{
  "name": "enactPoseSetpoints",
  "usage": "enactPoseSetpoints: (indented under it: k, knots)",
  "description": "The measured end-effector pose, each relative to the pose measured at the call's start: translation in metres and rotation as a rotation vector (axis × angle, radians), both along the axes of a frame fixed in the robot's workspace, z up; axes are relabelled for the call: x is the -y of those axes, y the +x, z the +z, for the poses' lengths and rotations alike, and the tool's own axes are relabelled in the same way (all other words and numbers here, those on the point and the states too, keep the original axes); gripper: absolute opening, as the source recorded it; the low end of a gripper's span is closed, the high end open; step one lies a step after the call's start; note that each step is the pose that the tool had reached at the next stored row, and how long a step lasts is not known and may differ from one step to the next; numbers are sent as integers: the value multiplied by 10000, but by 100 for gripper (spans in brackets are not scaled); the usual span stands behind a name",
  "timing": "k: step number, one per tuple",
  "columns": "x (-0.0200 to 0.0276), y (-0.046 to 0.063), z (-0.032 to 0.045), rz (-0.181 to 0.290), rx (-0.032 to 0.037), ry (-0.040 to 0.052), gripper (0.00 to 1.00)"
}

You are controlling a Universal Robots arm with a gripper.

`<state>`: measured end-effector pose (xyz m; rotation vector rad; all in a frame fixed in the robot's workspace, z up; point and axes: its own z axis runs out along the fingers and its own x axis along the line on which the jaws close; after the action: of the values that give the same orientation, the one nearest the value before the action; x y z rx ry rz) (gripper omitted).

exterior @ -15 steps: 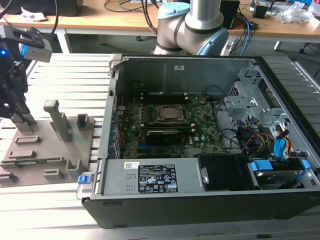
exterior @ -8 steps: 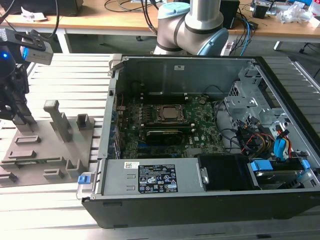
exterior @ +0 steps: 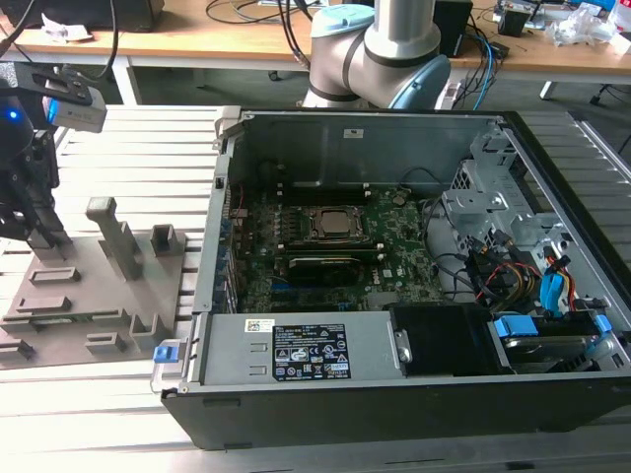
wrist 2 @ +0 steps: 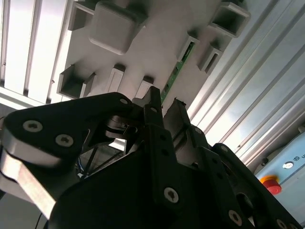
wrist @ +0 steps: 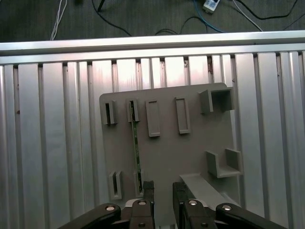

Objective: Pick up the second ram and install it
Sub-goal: 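Pick up the second ram and move it above second insertion slot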

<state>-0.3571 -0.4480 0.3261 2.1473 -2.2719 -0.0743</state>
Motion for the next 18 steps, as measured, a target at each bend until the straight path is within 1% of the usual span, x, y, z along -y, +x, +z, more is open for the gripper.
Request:
enactPoseSetpoints:
  k: [6, 18]
  knots:
    - [0, 0, -15, 0, 1, -5, 30]
    - [0, 0, -89, 0, 0, -6, 30]
